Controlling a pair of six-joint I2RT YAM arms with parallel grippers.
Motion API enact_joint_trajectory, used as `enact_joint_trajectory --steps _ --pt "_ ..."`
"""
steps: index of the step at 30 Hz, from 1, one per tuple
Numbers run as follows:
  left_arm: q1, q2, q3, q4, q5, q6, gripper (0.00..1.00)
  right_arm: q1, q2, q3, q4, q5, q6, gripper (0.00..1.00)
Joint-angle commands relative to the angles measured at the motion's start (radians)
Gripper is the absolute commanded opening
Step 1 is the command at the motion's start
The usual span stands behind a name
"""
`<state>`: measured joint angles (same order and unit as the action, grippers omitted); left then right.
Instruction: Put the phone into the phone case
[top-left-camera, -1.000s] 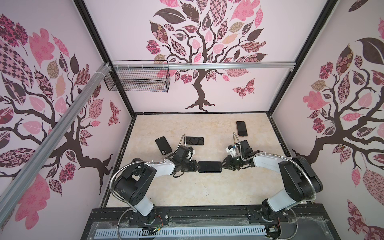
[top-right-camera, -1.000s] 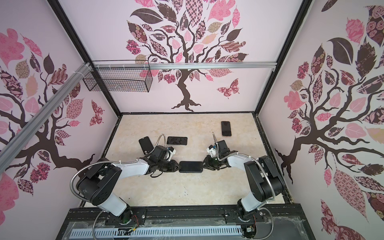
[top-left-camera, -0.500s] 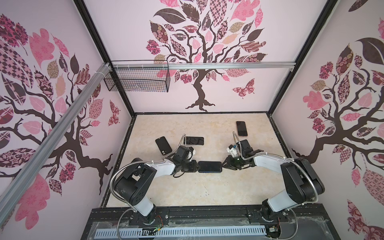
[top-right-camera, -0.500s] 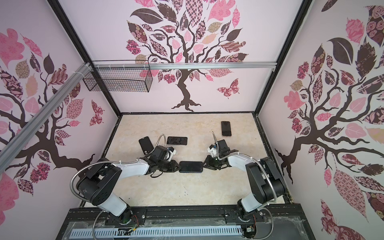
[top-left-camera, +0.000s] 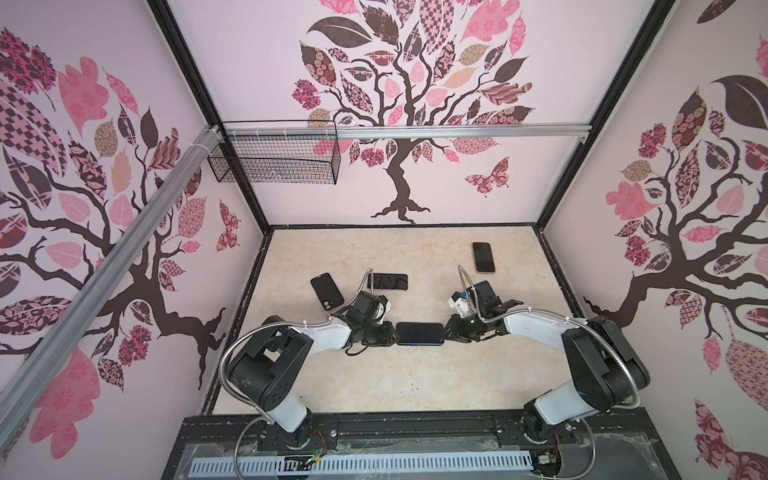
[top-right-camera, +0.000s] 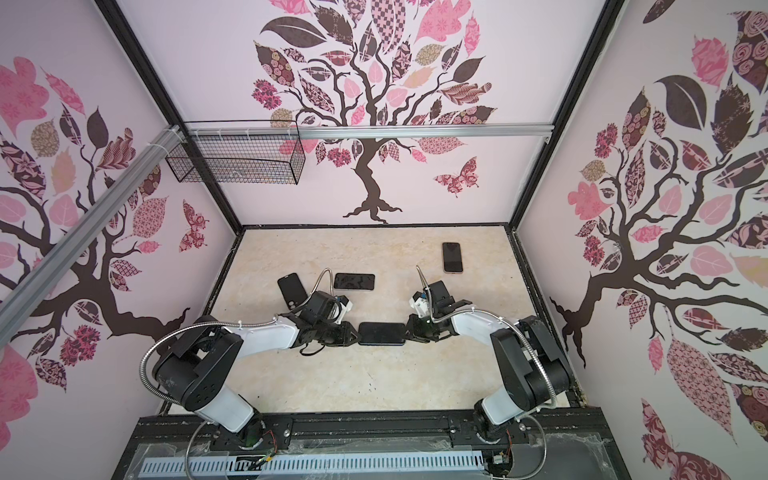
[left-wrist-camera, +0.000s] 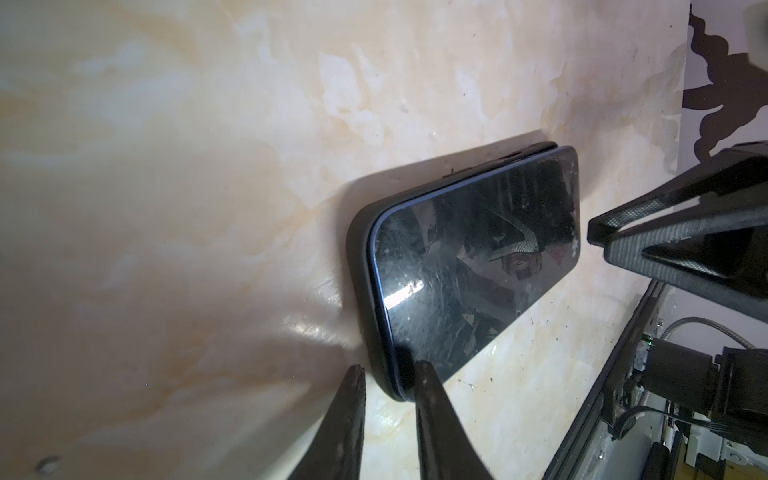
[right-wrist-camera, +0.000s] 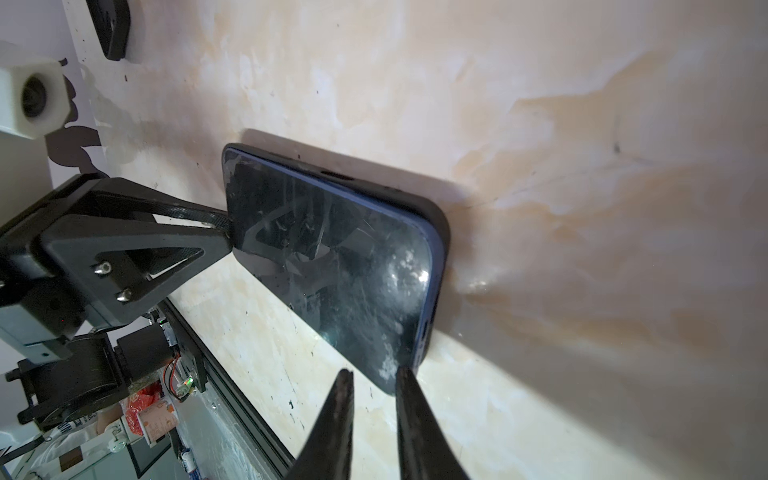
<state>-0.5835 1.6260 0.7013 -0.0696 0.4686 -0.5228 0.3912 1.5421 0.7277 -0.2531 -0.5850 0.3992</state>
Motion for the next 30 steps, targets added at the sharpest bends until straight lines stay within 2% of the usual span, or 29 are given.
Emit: enact_joint_trajectory --steps 1,17,30 --pt "-0.005 0.021 0.044 -0.014 0.016 0.026 0.24 0.008 0.027 0.027 -0.008 0.020 -0.018 0.22" --pt "-0.014 0.065 0.062 -0.013 0.022 0.032 0.19 0.032 0.062 0.048 -0.003 0.021 -0.026 0.20" --pt "-0.018 0.058 0.057 -0.021 0.021 0.036 0.24 0.085 0.114 0.083 0.016 0.030 -0.013 0.18"
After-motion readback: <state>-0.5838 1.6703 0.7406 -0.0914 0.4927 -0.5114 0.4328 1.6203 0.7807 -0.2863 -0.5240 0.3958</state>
